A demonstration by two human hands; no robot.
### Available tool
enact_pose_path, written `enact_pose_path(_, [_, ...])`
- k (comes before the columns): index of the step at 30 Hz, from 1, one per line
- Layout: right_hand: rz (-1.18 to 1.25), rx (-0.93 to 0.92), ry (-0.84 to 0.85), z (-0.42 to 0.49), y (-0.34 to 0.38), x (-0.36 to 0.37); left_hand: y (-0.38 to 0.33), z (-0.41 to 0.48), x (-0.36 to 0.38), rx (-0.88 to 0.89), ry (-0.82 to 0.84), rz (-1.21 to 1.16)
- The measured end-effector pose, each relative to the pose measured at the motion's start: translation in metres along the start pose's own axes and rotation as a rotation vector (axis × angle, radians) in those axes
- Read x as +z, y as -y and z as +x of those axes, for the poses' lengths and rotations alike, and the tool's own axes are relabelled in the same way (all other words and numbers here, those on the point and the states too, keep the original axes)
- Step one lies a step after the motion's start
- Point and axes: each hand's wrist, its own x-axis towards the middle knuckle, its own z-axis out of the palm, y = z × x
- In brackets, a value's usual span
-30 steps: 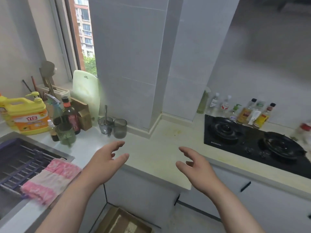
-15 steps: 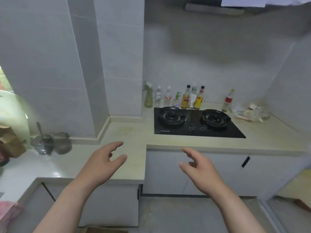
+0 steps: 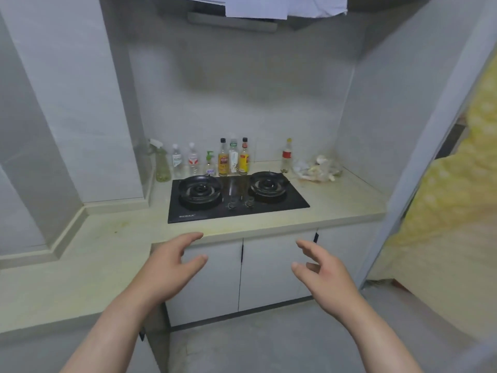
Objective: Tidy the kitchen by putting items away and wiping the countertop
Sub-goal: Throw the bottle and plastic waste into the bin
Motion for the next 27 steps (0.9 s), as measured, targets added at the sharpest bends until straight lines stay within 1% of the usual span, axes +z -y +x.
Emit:
enact_pose_path(7, [-0.001, 0.053, -0.085, -0.016, -0.053, -0.084, -0.062, 0.009, 0.084, 0.057, 0.057, 0.019])
enact_pose_path(12, [-0.014, 0.062, -0.148, -0.020, -0.079, -0.128, -0.099, 0.017, 0.124, 0.103, 0.096, 0.017])
enact_pose_path(16, [0.010, 0.067, -0.179, -0.014, -0.095, -0.149, -0.117, 0.030, 0.140, 0.150, 0.107, 0.047])
enact_pose_path(20, [0.008, 0.083, -0.167, 0.004, -0.108, -0.160, -0.126, 0.050, 0.156, 0.147, 0.116, 0.041])
enact_pose_path(27, [-0.012, 0.114, -0.151, 0.068, -0.132, -0.180, -0.132, 0.110, 0.192, 0.127, 0.132, 0.016])
